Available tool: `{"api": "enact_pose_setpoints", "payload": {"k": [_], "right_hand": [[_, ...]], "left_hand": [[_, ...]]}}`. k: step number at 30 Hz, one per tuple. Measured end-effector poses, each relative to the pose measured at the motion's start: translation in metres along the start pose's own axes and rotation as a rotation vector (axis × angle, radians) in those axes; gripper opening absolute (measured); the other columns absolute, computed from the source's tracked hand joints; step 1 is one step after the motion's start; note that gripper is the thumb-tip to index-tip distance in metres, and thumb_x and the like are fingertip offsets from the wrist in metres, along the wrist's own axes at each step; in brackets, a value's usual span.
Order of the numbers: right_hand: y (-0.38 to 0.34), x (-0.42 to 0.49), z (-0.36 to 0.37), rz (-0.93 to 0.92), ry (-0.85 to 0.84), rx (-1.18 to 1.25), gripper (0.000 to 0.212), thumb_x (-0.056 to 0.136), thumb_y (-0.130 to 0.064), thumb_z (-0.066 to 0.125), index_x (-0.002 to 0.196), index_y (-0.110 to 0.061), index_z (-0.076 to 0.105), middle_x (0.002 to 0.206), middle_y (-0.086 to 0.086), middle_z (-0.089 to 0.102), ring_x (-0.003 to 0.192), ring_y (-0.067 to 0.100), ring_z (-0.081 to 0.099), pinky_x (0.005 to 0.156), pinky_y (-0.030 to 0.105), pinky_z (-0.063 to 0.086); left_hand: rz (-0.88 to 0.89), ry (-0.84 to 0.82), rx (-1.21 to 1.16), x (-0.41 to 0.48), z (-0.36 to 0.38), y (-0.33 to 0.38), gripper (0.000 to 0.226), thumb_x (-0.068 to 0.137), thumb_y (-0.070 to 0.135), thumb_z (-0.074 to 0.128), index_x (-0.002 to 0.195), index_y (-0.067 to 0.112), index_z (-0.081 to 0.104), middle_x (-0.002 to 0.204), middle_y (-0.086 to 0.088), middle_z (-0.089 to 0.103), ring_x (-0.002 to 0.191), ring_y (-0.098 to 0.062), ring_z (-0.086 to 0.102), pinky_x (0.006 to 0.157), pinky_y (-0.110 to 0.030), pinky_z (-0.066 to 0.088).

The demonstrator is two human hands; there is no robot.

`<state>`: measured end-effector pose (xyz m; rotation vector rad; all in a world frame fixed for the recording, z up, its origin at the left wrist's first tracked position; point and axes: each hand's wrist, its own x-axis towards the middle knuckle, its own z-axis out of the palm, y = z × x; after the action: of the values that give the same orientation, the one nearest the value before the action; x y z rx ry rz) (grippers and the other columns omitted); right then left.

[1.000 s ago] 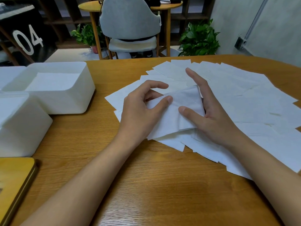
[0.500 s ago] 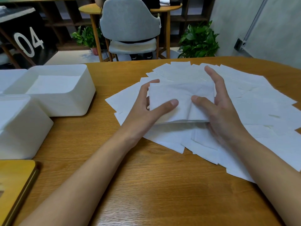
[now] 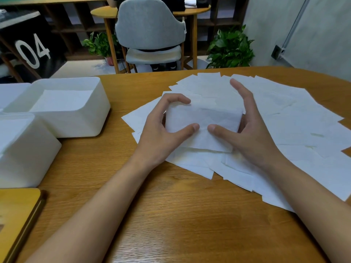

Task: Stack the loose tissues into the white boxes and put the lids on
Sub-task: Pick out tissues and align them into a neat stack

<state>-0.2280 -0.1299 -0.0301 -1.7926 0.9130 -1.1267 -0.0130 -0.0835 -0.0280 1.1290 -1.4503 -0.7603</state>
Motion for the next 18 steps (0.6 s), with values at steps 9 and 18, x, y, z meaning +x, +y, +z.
{"api": "enact_pose_setpoints", "payload": {"k": [9, 18], "right_hand": [[0.004, 0.000, 0.002, -0.039, -0.050, -0.047, 0.077, 0.098, -0.021, 0.073, 0.158, -0.043, 0.030, 0.159, -0.025, 0.036, 0.147, 0.010, 0.043, 0.116, 0.052, 0.045], [-0.007, -0.006, -0.005, 0.077, -0.154, 0.070, 0.039, 0.096, -0.017, 0.072, 0.130, -0.034, 0.069, 0.129, -0.013, 0.070, 0.110, 0.012, 0.070, 0.085, 0.022, 0.055]], "left_hand": [[-0.087, 0.126, -0.007, 0.004, -0.006, -0.009, 0.028, 0.091, 0.016, 0.082, 0.118, 0.021, 0.074, 0.097, -0.001, 0.073, 0.080, -0.009, 0.065, 0.066, -0.021, 0.051], [-0.137, 0.197, 0.041, 0.003, -0.013, -0.020, 0.035, 0.101, 0.033, 0.070, 0.132, 0.042, 0.058, 0.132, 0.012, 0.065, 0.119, -0.015, 0.061, 0.091, -0.047, 0.058]]}}
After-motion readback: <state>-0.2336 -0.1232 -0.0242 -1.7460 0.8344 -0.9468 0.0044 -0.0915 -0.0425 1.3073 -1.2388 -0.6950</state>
